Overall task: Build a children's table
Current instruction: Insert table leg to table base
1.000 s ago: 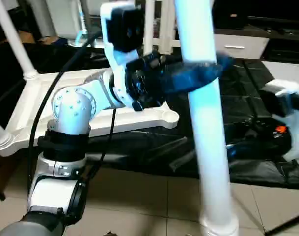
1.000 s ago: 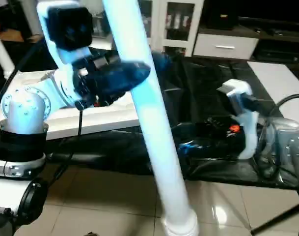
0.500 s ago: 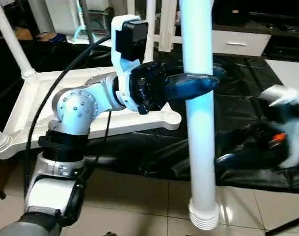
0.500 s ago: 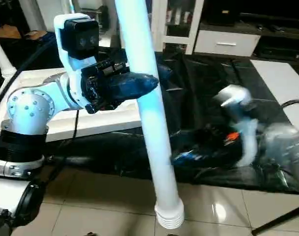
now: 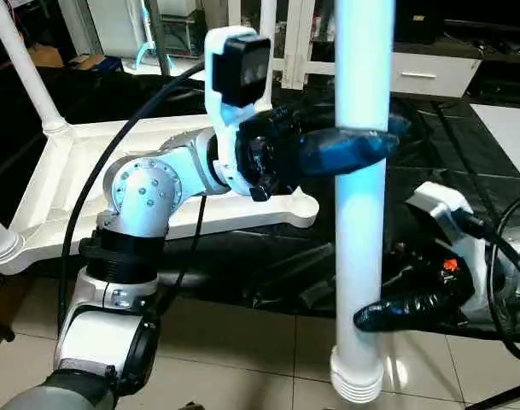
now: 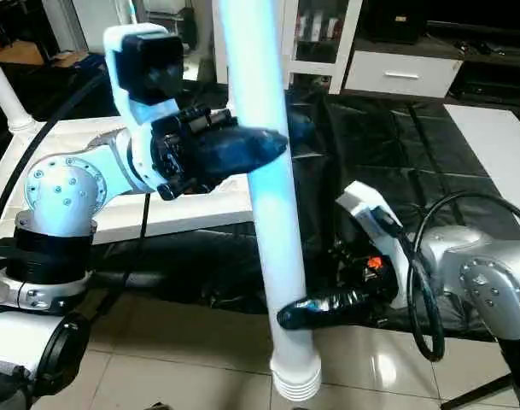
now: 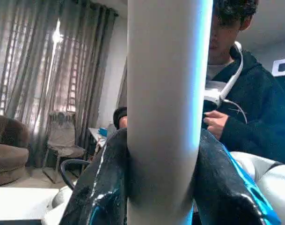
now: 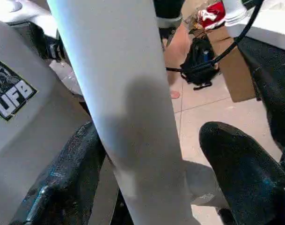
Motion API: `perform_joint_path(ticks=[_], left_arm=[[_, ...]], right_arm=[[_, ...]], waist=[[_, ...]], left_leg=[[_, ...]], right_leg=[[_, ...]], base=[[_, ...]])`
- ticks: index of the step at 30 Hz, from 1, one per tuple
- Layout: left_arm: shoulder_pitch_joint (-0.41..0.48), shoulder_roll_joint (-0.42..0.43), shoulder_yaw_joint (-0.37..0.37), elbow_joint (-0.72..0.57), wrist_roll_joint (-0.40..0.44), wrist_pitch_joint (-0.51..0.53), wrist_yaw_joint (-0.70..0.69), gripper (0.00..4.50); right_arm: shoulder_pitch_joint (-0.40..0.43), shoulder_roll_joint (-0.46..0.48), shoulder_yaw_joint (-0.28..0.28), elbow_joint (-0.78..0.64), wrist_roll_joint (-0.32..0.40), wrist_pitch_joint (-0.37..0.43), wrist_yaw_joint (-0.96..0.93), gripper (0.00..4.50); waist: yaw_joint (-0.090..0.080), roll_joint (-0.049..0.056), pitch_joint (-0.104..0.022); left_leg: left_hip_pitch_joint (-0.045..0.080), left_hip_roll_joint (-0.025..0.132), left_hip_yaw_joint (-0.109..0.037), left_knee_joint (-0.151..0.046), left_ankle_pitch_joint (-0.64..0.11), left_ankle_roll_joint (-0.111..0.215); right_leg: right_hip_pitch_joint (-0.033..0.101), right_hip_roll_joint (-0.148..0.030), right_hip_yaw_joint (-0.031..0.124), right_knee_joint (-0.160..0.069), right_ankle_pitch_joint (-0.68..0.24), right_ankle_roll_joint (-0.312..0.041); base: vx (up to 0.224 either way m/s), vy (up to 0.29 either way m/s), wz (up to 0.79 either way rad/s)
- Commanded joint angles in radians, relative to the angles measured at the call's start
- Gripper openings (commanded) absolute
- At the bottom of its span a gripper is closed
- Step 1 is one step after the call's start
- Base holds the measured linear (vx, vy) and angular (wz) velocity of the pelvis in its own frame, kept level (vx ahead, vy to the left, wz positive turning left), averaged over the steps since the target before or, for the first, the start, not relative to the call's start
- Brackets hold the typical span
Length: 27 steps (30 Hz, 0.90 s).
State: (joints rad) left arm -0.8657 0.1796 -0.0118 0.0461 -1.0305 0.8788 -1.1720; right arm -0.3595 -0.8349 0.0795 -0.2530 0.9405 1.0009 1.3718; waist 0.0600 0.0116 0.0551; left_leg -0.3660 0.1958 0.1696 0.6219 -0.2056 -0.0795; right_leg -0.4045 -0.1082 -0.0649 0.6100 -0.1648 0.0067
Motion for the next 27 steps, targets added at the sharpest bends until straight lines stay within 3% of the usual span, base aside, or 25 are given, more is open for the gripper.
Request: perform_joint_path(ticks=[1,4,5,6,8,16,27], left_arm=[[-0.024,-0.002,0.02,-0.001,-0.014,-0.009,0.003,1.59],[-0.024,-0.009,0.032,0.002,-0.025,-0.004,0.014,1.59],[-0.025,-0.01,0.036,0.005,-0.027,-0.003,0.016,1.59],[-0.026,-0.01,0.037,0.008,-0.027,-0.003,0.016,1.59],[-0.028,-0.01,0.04,0.012,-0.024,-0.003,0.017,1.59],[-0.036,-0.022,0.054,0.033,-0.009,-0.015,0.041,1.59],[-0.042,-0.036,0.07,0.044,0.002,-0.031,0.072,1.59]], right_arm=[[-0.023,-0.016,0.005,-0.008,-0.013,-0.009,0.014,3.16],[-0.021,-0.023,0.017,-0.014,-0.028,-0.014,0.026,3.11],[-0.021,-0.022,0.018,-0.016,-0.029,-0.015,0.026,2.97],[-0.021,-0.021,0.019,-0.017,-0.029,-0.015,0.025,2.73],[-0.021,-0.02,0.025,-0.024,-0.034,-0.023,0.022,2.69],[-0.022,-0.014,0.036,-0.035,-0.049,-0.035,0.023,2.05],[-0.023,-0.028,0.053,-0.038,-0.063,-0.037,0.042,1.94]], waist=[[0.002,-0.015,-0.067],[0.002,-0.016,-0.067],[0.003,-0.007,-0.066],[0.001,-0.012,-0.066],[0.002,-0.007,-0.067],[0.002,-0.007,-0.069],[0.002,-0.009,-0.068]], left_leg=[[0.003,0.019,0.004,-0.074,-0.158,0.049],[0.002,0.018,0.004,-0.073,-0.155,0.049],[0.001,0.018,0.003,-0.073,-0.154,0.05],[0.002,0.018,0.004,-0.073,-0.156,0.051],[0.002,0.018,0.003,-0.074,-0.154,0.052],[0.002,0.019,0.003,-0.074,-0.142,0.06],[0.002,0.019,0.003,-0.074,-0.158,0.057]], right_leg=[[0.058,-0.021,0.028,-0.077,-0.33,-0.216],[0.058,-0.022,0.028,-0.077,-0.333,-0.211],[0.057,-0.022,0.028,-0.077,-0.33,-0.214],[0.057,-0.021,0.028,-0.079,-0.328,-0.215],[0.057,-0.02,0.027,-0.077,-0.318,-0.218],[0.06,-0.019,0.028,-0.07,-0.257,-0.244],[0.06,-0.021,0.027,-0.074,-0.288,-0.235]], base=[[0.0,0.0,0.0],[0.0,0.0,0.0],[0.0,0.0,0.0],[0.0,0.0,0.0],[0.0,0.0,0.0],[0.0,0.0,0.0],[0.0,0.0,0.0]])
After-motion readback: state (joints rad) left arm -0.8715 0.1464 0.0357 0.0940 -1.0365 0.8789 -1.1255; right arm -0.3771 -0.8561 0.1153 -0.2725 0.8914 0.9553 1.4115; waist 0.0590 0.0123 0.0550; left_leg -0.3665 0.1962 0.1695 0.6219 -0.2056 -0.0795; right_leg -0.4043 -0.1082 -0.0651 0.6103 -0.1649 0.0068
